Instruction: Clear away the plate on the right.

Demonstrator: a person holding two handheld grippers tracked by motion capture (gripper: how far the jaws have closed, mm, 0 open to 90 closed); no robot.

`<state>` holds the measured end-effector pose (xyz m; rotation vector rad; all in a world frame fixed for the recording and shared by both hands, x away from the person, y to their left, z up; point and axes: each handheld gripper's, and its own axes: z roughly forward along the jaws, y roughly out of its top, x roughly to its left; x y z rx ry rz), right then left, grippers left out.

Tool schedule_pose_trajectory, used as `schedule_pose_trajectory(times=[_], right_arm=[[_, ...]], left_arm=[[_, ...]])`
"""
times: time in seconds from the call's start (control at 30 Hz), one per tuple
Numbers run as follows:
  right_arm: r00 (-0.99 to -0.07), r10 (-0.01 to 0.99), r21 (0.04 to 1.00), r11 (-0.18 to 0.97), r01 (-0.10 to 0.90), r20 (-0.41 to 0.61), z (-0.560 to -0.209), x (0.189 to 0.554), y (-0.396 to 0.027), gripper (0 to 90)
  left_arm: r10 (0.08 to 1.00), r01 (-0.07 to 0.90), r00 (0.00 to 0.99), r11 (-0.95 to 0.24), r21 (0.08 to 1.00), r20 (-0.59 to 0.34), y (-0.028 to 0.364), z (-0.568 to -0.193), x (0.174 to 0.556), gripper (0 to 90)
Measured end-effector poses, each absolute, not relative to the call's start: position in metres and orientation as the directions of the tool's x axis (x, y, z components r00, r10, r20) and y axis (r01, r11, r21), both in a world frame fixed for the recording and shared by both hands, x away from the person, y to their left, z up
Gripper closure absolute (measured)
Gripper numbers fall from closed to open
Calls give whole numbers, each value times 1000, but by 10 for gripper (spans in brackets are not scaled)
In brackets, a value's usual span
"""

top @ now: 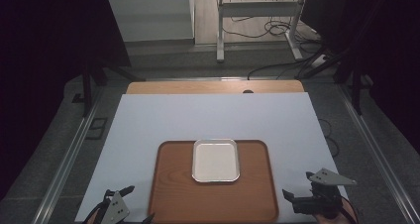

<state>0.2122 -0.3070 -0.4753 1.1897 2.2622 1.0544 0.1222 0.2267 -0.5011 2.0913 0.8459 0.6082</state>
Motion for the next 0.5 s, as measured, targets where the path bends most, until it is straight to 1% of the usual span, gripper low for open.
schedule_pose_trajectory(times=[0.33,0.5], right_arm=[[-552,833,744,340,575,46,-483,210,-318,0],[-557,830,739,351,575,40,-484,210,-317,2]], left_arm=[[735,359,665,-470,806,132,227,-501,122,48],[734,359,666,-472,805,133,227,-501,122,48]])
